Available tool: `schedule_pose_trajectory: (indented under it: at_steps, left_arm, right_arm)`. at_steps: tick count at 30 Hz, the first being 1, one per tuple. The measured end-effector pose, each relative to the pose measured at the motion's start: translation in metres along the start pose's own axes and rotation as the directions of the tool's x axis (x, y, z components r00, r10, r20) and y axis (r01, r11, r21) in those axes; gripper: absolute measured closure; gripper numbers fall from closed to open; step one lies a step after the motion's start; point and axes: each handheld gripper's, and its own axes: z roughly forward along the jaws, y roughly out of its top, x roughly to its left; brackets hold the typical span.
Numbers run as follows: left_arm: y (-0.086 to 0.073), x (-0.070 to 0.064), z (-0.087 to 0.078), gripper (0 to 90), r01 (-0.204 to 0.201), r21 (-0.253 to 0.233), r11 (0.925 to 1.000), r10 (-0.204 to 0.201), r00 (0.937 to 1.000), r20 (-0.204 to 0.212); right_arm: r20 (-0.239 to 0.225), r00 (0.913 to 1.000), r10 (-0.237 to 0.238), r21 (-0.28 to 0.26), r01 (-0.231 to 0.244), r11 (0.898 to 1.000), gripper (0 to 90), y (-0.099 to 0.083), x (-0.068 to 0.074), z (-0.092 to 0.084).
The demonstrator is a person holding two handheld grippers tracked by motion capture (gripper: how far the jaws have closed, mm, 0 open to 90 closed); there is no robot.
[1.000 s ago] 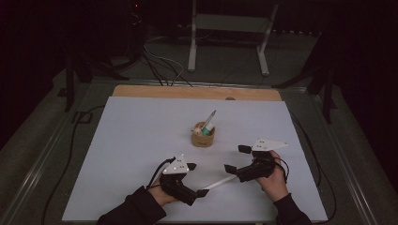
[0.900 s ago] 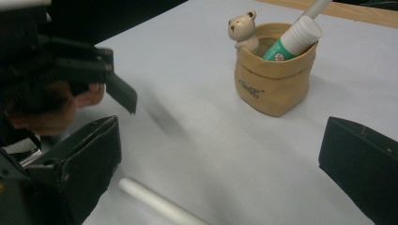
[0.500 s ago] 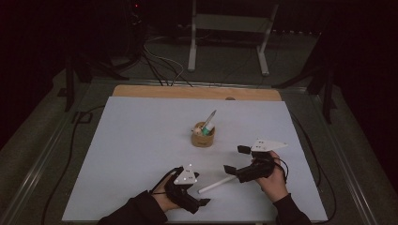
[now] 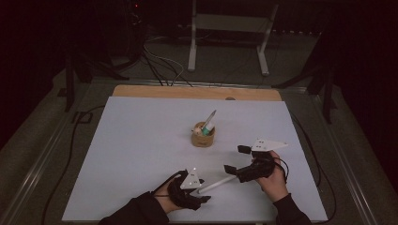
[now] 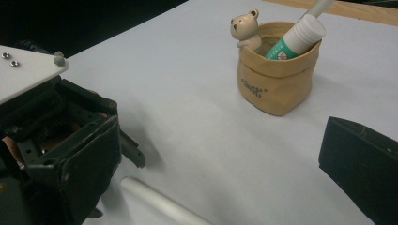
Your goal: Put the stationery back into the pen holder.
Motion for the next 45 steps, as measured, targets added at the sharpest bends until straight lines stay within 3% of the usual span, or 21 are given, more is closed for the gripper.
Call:
schedule_pose_trajectory:
  at_steps: [8, 18, 29, 31, 33, 45]
  left_arm:
    - [0.002, 0.000, 0.008, 57.1, -0.009, 0.048, 0.9988, 0.011, 0.9996, -0.026]
    - [0.011, 0.001, 0.018, 71.4, 0.009, 0.097, 0.9952, -0.004, 0.9991, -0.043]
    - [0.018, 0.000, 0.019, 79.6, 0.009, 0.152, 0.9883, 0.000, 0.9979, -0.065]
    - [0.018, 0.001, 0.019, 80.0, 0.013, 0.152, 0.9882, -0.003, 0.9979, -0.064]
    - [0.016, 0.003, 0.018, 80.0, 0.043, 0.129, 0.9907, -0.037, 0.9980, -0.051]
    - [0.016, 0.011, -0.004, 80.1, 0.032, 0.090, 0.9954, -0.027, 0.9981, -0.056]
  right_arm:
    - [0.001, 1.0000, 0.000, 0.001, 0.000, 1.000, 0.0, 0.000, 0.000, 0.000]
    - [0.000, 1.0000, 0.000, 0.002, 0.000, 1.000, 0.0, 0.000, 0.000, 0.000]
    - [-0.002, 1.0000, -0.002, 0.006, 0.002, 1.000, 0.0, -0.001, 0.000, 0.001]
    - [-0.003, 1.0000, 0.003, 0.007, -0.003, 1.000, 0.0, -0.001, -0.001, 0.001]
    - [0.000, 1.0000, 0.002, 0.007, -0.002, 1.000, 0.0, -0.001, -0.001, 0.001]
    - [0.009, 0.9999, 0.011, -0.017, -0.011, 1.000, 0.0, 0.001, -0.003, -0.004]
